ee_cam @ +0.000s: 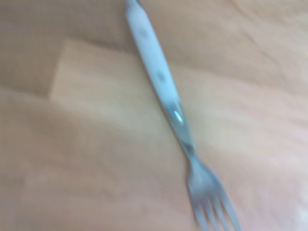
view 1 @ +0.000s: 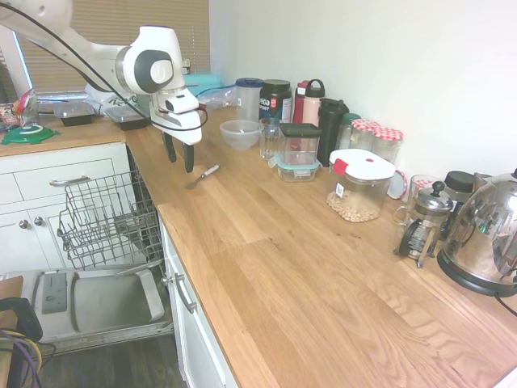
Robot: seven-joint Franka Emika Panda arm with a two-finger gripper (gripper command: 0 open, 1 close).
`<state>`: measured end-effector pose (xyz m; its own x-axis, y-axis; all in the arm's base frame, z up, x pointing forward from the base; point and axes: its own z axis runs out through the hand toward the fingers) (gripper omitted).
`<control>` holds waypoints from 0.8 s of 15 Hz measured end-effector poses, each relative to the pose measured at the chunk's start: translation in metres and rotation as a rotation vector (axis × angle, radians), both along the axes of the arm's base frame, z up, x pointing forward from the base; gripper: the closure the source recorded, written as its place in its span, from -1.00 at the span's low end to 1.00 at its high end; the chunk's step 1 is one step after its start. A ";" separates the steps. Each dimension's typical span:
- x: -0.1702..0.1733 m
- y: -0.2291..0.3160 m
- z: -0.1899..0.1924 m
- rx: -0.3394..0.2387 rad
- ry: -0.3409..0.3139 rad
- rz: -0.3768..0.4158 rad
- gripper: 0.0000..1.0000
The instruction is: Put the fork in the dishwasher
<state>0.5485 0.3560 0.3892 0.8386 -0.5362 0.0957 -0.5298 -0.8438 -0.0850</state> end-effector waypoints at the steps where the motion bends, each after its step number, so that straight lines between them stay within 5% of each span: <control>1: 0.012 0.003 -0.007 0.000 0.002 -0.003 -1.00; 6: 0.040 0.030 -0.043 -0.002 0.009 0.032 -1.00; 7: 0.042 0.033 -0.048 -0.007 0.007 0.034 1.00; 12: 0.052 0.034 -0.052 -0.015 -0.005 0.046 1.00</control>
